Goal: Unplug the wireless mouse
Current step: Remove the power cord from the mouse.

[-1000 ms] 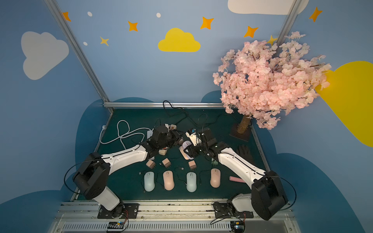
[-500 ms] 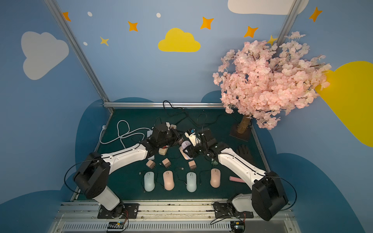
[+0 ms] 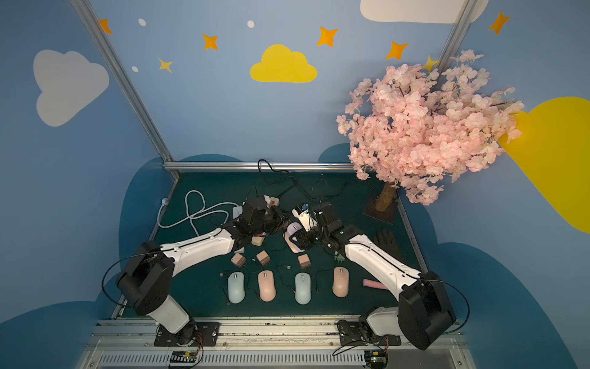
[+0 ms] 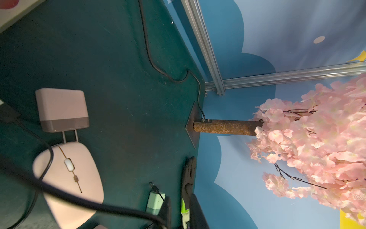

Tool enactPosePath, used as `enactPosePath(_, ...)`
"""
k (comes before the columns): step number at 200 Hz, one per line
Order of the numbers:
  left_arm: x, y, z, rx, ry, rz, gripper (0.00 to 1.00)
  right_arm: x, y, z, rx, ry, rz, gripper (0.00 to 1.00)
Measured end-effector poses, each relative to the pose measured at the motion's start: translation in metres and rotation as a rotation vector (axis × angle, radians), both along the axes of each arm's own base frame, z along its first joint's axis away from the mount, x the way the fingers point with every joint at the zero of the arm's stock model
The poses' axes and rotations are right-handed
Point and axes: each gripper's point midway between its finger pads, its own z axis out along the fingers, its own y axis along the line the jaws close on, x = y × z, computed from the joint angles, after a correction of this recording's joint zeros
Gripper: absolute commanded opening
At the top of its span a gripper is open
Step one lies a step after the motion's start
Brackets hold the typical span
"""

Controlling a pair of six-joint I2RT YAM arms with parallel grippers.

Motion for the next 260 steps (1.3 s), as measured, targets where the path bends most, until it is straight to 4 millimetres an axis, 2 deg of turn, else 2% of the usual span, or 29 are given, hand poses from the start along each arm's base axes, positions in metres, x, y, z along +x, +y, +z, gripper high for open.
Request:
enactPosePath(52,-0.003,0.003,-0.002,0.027,0.001,-0.006,0.04,0.000,0.000,0.000,0.000,0.000,0.001,0.00)
enactPosePath(113,-0.007,0.008,-0.002,0.089,-0.014,-0.034,0.04,-0.003,0.001,0.000,-0.006,-0.001,0.015,0.00)
enactPosePath(198,-0.006,0.023,0.016,0.084,-0.034,-0.097,0.04,-0.004,0.013,0.009,0.022,-0.051,0.053,0.00)
enactPosePath(237,0.012,0.044,0.030,0.080,-0.077,-0.028,0.04,-0.015,0.004,-0.009,-0.040,0.017,0.047,0.00)
enactPosePath(260,0.014,0.047,0.037,0.083,-0.103,-0.025,0.04,-0.017,0.001,-0.013,-0.060,0.031,0.044,0.00)
